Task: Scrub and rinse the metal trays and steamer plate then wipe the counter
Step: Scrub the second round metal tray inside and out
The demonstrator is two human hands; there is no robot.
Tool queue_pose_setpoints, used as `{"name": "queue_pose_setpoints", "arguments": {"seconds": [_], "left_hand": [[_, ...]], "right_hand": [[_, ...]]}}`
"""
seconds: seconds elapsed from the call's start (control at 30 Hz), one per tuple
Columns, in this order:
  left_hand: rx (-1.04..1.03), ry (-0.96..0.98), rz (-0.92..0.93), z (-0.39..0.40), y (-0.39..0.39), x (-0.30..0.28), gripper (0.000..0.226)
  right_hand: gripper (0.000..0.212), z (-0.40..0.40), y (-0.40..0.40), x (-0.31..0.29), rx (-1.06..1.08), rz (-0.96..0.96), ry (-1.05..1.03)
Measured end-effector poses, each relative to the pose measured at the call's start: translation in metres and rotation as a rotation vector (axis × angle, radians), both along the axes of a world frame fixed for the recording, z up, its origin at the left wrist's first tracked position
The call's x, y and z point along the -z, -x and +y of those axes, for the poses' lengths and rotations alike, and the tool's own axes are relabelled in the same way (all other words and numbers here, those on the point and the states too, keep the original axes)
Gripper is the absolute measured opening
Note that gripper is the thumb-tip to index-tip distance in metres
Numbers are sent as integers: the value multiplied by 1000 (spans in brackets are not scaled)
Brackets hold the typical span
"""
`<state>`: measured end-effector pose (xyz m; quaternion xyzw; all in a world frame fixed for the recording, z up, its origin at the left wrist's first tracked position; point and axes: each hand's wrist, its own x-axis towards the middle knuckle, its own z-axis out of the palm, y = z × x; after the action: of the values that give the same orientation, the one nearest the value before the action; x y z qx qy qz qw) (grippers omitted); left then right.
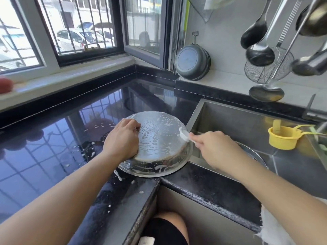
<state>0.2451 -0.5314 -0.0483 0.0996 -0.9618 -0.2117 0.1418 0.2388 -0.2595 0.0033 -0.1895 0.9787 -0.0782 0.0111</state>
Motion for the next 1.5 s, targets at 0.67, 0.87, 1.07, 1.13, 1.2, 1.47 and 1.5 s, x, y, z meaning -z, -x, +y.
{"name": "queue_pose_setpoints", "arguments": {"seconds": [0.67,0.87,1.07,1.13,1.2,1.47,1.5], "left_hand": [[17,22,14,-2,2,2,44],[57,26,-17,-5,0,-1,42],[85,85,-40,-3,4,-1,47],[100,126,-122,-1,3,-3,51],[88,140,-194,-2,2,-5,55],[59,155,-377,8,-5,-17,56],[78,162,-381,9,-7,-19,55]], "right_hand": [[36,-49,2,-13,-312,-96,-46],[51,-23,20,-3,-123,58,-46],[45,12,-6,37,-232,130,173],[48,29,8,43,-164,155,187],[47,36,-2,45,-225,85,225],[51,35,-1,45,-194,68,285],[48,30,-12,44,-256,59,279]]}}
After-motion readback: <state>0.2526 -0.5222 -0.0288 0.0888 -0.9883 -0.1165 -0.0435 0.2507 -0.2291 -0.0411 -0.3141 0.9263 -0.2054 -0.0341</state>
